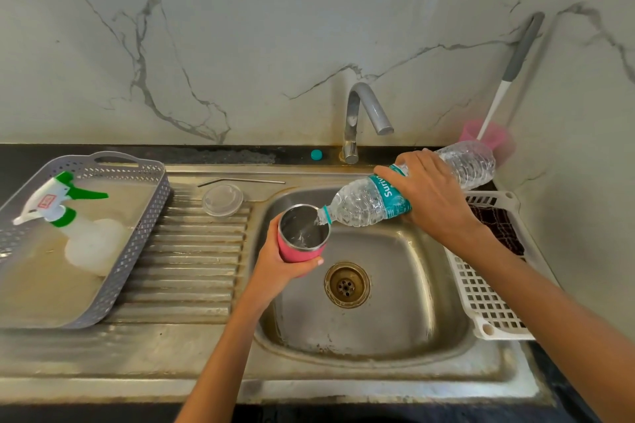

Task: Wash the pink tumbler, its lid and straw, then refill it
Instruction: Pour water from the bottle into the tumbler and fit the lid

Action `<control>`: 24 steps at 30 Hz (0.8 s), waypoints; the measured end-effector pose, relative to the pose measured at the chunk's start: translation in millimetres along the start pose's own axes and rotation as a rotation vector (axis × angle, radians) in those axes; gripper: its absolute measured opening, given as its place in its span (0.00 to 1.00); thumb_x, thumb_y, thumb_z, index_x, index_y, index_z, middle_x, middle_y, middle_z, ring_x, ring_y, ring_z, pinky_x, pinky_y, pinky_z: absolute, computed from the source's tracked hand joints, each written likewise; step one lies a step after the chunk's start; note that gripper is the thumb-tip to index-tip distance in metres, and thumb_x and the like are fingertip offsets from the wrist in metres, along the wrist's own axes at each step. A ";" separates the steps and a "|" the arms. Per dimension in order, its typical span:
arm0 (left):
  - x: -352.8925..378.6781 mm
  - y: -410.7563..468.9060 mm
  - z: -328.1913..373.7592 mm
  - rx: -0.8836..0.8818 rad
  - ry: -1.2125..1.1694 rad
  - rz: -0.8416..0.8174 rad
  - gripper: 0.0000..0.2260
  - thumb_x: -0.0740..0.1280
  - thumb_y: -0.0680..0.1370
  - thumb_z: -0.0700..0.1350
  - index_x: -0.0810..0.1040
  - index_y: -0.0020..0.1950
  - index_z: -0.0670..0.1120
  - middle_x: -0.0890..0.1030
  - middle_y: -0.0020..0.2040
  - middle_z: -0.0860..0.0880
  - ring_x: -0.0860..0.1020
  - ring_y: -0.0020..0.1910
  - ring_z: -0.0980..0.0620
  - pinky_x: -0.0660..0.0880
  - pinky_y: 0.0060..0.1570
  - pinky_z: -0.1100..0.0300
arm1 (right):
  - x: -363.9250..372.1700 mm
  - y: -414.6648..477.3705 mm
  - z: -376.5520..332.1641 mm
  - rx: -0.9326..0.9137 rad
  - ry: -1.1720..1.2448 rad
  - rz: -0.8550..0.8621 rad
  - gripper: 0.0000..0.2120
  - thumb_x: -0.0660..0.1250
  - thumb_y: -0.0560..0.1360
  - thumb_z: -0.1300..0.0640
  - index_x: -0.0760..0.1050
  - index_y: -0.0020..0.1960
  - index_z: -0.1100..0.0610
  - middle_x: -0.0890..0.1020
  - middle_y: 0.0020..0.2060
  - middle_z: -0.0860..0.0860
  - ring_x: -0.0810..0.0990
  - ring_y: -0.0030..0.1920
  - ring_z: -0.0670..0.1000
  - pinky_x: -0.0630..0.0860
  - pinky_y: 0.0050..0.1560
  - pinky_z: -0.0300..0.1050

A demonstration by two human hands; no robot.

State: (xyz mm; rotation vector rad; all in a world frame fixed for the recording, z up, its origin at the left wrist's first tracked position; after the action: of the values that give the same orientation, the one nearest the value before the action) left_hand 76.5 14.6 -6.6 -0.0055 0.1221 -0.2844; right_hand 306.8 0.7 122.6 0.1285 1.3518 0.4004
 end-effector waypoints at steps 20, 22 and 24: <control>2.6 -2.8 -9.6 -0.031 -0.043 0.001 0.40 0.81 0.63 0.36 0.67 0.67 0.60 0.76 0.62 0.58 0.75 0.61 0.59 0.79 0.45 0.64 | 7.9 0.4 -3.7 -0.014 0.007 0.006 0.40 0.84 0.54 0.53 0.75 0.64 0.54 0.78 0.57 0.62 0.76 0.58 0.64 0.67 0.66 0.60; 3.0 -2.8 -10.1 -0.037 -0.050 -0.001 0.40 0.81 0.63 0.36 0.67 0.66 0.60 0.75 0.62 0.57 0.75 0.61 0.58 0.78 0.44 0.65 | 5.9 0.6 -3.3 -0.010 0.001 0.015 0.40 0.85 0.54 0.54 0.75 0.64 0.55 0.78 0.57 0.62 0.76 0.59 0.64 0.67 0.66 0.60; 3.8 -3.1 -10.4 -0.040 -0.059 -0.004 0.40 0.81 0.63 0.36 0.67 0.66 0.60 0.76 0.62 0.57 0.75 0.61 0.58 0.78 0.43 0.65 | 3.8 1.0 -3.0 -0.009 -0.006 0.025 0.41 0.85 0.53 0.56 0.75 0.64 0.55 0.78 0.57 0.63 0.76 0.58 0.64 0.67 0.66 0.61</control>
State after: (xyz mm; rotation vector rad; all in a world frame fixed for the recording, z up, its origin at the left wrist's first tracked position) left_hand 78.0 10.7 -17.4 -0.0533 0.0690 -0.2851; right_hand 304.2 2.5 118.7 0.1392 1.3439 0.4264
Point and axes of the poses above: each hand's wrist, its own y-axis towards the middle knuckle, its own x-axis out of the palm, z = x × y, the point moved 8 cm from there along y, towards the middle knuckle
